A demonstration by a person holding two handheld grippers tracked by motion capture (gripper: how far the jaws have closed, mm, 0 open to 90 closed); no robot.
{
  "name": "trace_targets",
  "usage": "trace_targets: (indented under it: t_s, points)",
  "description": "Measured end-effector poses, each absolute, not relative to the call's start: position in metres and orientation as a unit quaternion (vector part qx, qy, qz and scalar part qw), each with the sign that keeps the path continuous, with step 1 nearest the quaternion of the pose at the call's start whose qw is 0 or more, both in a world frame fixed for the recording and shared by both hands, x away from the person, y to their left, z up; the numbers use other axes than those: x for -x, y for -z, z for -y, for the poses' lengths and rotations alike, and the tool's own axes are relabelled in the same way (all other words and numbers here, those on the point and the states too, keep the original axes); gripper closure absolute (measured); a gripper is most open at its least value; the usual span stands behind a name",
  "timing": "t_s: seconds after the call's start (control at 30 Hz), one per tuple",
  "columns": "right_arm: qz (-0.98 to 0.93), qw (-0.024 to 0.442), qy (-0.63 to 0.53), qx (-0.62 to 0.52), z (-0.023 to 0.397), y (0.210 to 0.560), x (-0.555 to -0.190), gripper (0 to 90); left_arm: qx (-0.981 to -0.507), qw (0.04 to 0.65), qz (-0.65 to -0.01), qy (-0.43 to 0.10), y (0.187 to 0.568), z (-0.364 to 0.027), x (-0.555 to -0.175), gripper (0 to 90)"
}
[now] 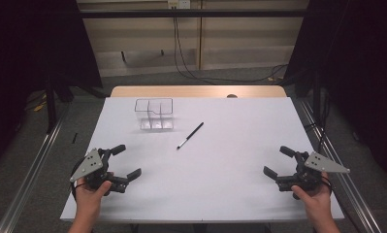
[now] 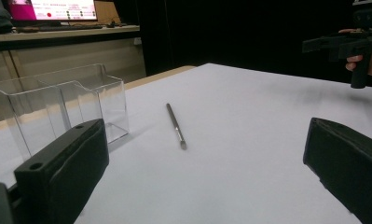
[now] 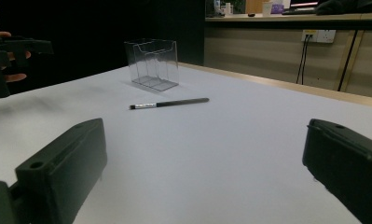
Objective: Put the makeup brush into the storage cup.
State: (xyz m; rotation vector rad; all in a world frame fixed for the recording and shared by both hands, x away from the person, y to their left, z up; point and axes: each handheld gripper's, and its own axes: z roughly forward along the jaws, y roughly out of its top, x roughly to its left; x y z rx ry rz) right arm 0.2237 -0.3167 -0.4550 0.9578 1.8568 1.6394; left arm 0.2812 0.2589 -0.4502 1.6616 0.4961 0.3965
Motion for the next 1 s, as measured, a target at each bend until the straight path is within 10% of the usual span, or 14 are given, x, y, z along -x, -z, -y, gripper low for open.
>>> trace_targets:
  t_s: [1.0]
  points:
    - [-0.681, 0.24, -0.596, -0.351, 0.318, 0.455, -0.221, 0.0, -0.721, 0.634, -0.216, -0.177, 0.449, -0.247, -0.295, 0.0]
